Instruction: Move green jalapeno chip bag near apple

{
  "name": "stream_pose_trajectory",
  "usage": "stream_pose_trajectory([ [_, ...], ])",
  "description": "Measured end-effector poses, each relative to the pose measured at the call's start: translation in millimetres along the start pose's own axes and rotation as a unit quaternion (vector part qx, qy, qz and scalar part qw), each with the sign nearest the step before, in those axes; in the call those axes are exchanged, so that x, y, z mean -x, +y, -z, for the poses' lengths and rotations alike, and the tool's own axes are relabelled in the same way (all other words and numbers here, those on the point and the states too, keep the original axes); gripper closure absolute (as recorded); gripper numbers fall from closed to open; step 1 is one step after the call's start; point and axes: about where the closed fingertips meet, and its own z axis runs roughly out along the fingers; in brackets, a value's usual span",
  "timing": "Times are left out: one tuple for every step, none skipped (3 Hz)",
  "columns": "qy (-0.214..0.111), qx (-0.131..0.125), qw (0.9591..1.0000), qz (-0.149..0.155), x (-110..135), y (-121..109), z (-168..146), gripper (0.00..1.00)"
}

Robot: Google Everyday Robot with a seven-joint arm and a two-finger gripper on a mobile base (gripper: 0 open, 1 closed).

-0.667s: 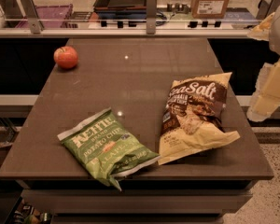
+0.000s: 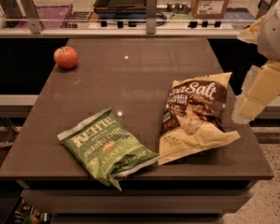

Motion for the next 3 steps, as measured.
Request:
stream_pose_trajectory([
  [-0.055, 0.012, 0.9980, -0.027, 28.3, 19.6, -13.8, 0.00],
  [-0.113, 0.037, 0.9922, -0.038, 64.4, 42.8, -27.5, 0.00],
  [-0.155, 0.059, 0.9857, -0.030, 95.0, 58.3, -37.9, 0.00],
])
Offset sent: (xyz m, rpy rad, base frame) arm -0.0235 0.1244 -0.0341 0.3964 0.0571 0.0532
